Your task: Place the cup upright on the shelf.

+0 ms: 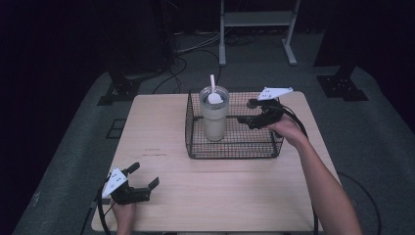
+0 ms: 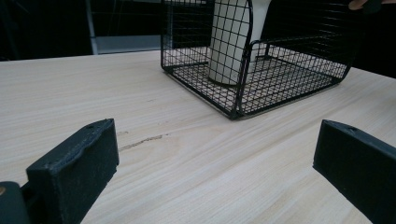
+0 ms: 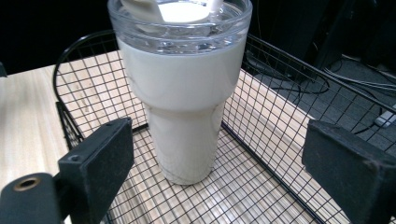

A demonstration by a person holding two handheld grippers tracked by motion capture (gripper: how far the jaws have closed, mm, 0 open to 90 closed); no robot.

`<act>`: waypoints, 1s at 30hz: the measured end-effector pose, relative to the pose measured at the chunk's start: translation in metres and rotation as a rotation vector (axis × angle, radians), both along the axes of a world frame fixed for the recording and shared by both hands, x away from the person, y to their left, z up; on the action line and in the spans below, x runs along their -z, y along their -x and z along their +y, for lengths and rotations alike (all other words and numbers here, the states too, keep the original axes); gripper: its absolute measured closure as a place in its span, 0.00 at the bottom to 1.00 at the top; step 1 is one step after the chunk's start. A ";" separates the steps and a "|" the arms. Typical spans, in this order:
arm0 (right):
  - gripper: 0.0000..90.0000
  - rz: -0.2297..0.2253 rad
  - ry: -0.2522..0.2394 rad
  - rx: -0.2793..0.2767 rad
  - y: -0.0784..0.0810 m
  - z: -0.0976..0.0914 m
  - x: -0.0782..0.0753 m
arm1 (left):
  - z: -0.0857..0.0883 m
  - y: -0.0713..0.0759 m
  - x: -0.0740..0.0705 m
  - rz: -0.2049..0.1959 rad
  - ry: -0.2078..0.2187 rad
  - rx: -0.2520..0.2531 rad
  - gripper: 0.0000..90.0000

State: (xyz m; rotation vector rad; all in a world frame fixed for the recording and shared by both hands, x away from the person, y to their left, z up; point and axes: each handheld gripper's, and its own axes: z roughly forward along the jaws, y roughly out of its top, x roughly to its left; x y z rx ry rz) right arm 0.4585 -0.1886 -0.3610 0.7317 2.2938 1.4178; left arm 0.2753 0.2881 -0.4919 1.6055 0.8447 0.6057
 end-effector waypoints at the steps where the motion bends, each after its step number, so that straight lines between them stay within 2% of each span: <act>1: 0.10 0.003 0.006 -0.002 0.001 0.000 -0.001 | 0.000 0.000 0.000 0.000 0.000 0.000 0.00; 17: 0.10 -0.014 0.000 -0.020 0.027 -0.011 -0.005 | -0.001 -0.001 0.000 0.003 -0.008 -0.001 0.00; 24: 0.10 -0.011 0.018 -0.030 0.041 -0.018 0.000 | -0.001 -0.001 0.000 0.004 -0.009 -0.001 0.00; 26: 0.10 0.003 0.019 -0.030 0.045 -0.019 0.002 | -0.002 -0.001 0.000 0.006 -0.010 -0.001 0.00; 30: 0.10 -0.004 0.006 -0.041 0.052 -0.021 0.005 | -0.002 -0.001 0.000 0.003 -0.018 0.000 0.00</act>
